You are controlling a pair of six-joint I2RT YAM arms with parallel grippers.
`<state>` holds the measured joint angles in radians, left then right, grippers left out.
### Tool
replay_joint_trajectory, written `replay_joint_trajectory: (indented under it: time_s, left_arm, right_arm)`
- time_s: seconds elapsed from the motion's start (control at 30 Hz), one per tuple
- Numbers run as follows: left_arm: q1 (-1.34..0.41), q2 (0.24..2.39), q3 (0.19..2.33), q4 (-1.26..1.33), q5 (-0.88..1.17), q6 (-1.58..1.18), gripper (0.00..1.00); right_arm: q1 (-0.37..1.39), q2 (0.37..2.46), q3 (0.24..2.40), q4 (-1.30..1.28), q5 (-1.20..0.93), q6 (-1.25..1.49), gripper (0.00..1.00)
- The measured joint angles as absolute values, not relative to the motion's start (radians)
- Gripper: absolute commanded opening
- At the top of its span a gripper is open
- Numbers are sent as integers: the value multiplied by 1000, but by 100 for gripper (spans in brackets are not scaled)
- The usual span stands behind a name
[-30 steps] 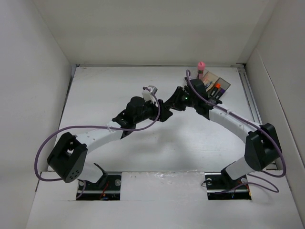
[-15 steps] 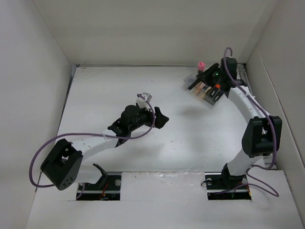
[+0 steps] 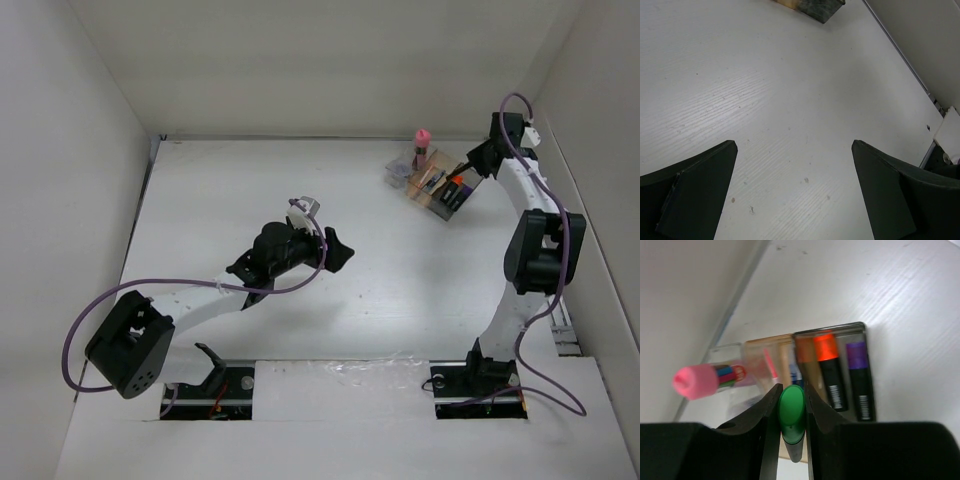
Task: Sort the stationery into containers
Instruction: Place the stationery into the container
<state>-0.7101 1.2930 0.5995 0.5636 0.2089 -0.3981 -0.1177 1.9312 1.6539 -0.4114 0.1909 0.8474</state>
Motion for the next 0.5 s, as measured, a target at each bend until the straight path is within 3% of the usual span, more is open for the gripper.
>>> replay_joint_trajectory:
  time_s: [0.2,0.27,0.5]
  left_arm:
    - [-710,1295,599,564,210,-397,100]
    - [-710,1295,599,564,209,-397,100]
    - [-710,1296,599,564,209,-397,100]
  right_arm:
    - [-117,1942,1654,-453,258,822,7]
    - [-117,1943,1654,-458,271,816,17]
    - [-104,1995,1663,-468,290,811,32]
